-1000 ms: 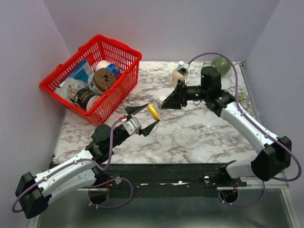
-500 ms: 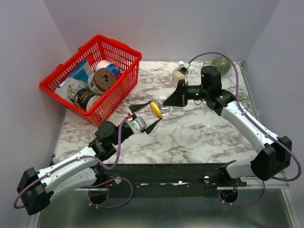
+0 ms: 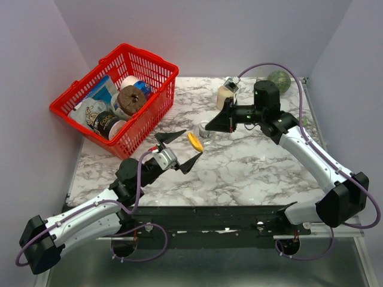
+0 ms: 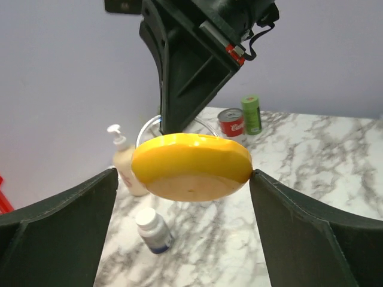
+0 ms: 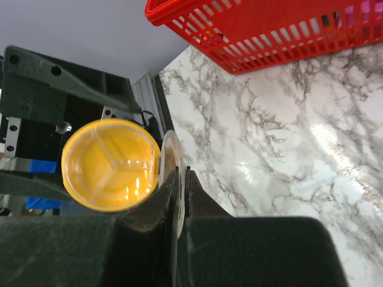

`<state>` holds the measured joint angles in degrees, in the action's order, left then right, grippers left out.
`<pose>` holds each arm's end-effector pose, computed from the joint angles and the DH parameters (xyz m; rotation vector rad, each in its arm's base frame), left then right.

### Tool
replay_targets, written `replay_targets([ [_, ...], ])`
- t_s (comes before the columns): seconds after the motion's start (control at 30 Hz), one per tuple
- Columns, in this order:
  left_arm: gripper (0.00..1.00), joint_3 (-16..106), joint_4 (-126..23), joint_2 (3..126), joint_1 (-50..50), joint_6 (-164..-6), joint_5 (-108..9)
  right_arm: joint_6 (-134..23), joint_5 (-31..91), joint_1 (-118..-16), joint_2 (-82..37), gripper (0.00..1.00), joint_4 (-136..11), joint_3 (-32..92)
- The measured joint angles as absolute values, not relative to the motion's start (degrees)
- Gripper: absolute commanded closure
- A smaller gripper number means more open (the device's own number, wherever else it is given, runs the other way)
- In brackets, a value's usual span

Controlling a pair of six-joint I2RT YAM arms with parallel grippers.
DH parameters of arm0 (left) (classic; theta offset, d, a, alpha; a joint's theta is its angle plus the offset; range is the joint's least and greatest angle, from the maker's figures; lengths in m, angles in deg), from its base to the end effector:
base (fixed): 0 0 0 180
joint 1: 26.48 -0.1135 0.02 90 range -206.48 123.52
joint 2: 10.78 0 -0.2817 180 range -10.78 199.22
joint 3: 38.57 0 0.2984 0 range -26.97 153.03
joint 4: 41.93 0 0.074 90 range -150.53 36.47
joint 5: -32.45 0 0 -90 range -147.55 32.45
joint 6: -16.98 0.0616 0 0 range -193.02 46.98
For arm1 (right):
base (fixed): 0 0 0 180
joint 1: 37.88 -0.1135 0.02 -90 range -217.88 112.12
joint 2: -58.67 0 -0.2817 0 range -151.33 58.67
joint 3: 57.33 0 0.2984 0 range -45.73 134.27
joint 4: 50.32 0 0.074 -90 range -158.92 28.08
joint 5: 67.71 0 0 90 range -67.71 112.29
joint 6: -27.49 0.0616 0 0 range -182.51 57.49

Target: Sort the pills into containers

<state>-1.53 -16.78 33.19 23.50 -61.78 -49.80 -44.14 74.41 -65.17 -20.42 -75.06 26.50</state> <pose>0.1491 -0.1905 0.3153 0.7540 1.0394 -0.6677 0.3058 0.2125 0.3765 -0.8047 1.8628 1.3868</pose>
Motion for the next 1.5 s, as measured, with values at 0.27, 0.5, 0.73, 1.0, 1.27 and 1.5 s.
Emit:
replay_targets([
  [0.27,0.01,-4.7,-16.5,28.2,23.5,-67.5,-52.1,-47.9,73.8,-64.4,-20.4,0.98,-75.4,26.9],
  [0.5,0.01,-6.0,-20.8,21.6,23.4,-72.4,-56.6,-59.7,66.6,-64.3,-20.0,0.98,-79.8,26.6],
  [0.73,0.01,-2.5,-34.7,17.5,22.5,-83.0,-66.9,-78.4,51.0,-64.3,-14.1,0.97,-82.1,16.1],
  [1.0,0.19,3.2,-41.2,29.6,19.6,-96.8,-61.7,-90.6,40.6,-65.2,-13.9,0.94,-82.0,7.7],
  [1.27,0.45,2.5,-32.7,50.3,15.3,-109.1,-42.8,-94.7,38.6,-67.5,-14.1,0.93,-80.8,4.2],
  [1.5,0.59,2.1,-19.3,64.1,15.1,-117.6,-33.3,-95.0,37.9,-67.6,-16.8,0.93,-79.2,3.8],
])
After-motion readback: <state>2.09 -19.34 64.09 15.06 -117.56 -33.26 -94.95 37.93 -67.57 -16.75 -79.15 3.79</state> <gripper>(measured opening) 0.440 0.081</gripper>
